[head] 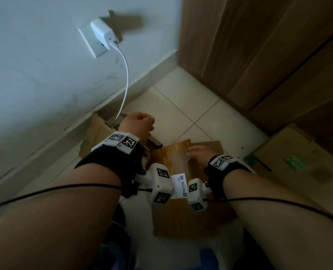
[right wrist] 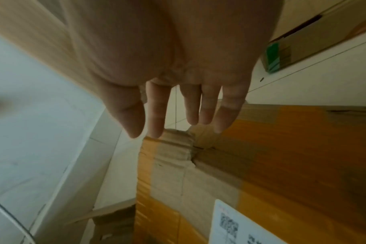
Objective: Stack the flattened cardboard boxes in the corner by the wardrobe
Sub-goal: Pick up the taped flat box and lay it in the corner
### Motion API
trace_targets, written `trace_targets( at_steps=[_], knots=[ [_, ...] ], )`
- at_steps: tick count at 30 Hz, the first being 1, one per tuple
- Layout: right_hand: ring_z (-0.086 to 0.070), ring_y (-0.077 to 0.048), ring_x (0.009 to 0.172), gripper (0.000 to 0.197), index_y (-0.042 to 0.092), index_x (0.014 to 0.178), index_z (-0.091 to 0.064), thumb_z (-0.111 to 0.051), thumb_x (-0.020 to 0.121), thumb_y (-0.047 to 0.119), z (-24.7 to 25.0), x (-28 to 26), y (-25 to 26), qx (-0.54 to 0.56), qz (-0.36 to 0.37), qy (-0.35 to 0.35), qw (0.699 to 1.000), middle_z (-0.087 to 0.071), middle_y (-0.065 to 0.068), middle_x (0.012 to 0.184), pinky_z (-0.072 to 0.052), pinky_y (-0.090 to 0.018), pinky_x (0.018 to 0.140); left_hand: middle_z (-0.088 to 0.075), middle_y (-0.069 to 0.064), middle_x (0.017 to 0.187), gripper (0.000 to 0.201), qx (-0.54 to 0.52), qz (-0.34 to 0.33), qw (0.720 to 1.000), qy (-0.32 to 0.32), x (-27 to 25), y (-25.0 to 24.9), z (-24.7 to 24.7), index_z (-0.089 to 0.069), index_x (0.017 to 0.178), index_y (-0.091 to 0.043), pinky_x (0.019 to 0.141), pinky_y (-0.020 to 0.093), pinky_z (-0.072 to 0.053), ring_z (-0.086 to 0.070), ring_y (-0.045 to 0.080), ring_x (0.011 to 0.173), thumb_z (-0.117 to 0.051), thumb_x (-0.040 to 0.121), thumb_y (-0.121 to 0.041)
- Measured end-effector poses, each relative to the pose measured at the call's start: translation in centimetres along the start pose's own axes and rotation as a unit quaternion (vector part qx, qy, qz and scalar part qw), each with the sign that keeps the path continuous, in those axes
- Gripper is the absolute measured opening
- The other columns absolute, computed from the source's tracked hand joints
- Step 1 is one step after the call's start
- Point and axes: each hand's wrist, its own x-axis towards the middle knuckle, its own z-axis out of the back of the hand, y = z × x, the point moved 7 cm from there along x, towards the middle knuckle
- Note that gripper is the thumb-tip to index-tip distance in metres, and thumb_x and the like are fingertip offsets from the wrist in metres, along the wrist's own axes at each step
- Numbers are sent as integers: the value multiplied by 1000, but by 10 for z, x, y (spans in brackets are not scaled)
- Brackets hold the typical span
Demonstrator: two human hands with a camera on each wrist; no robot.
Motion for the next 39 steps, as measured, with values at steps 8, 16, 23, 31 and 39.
trace_targets(
  at_steps=[8,16,23,31,39],
  knots=[
    [-51,-26,126,35,4,124,-61,-54,89,4,-3,3,9,-22,-19,-9,1000,-55,-12,136,-42,-26,94,-59,0,72,12,-5,39,999,-8,12,18,1,-60,91,-15,57,23,-44,-52,13,61,-53,89,-24],
    [-58,-21,85,12,20,71,-62,-65,80,12,50,-32,13,84,29,-125,988,-67,-8,99,-47,-28,74,-57,2,67,10,-17,36,999,23,-11,-4,-4,-58,89,-12,49,21,-37,-49,16,54,-54,89,-21],
    [-60,-26,81,16,20,66,-58,-70,75,13,90,-90,35,183,89,-151,967,-63,-4,75,-53,-46,88,-58,6,73,19,9,-13,1000,9,-50,-29,5,-54,71,-15,57,24,-46,-53,18,60,-54,89,-20],
    [-58,-22,73,25,20,62,-54,-67,77,5,131,-178,75,282,216,-160,921,-59,-3,69,-50,-41,76,-59,14,131,63,99,-12,995,25,-101,-40,17,-47,136,-15,99,40,-48,-58,30,116,-65,80,-38],
    [-55,-25,78,27,16,67,-45,-52,87,1,173,-241,102,489,308,-92,811,-55,-7,77,-46,-50,85,-54,12,116,83,50,-17,997,60,-133,-75,18,-31,146,-21,76,35,-50,-54,22,89,-72,75,-34]
  ],
)
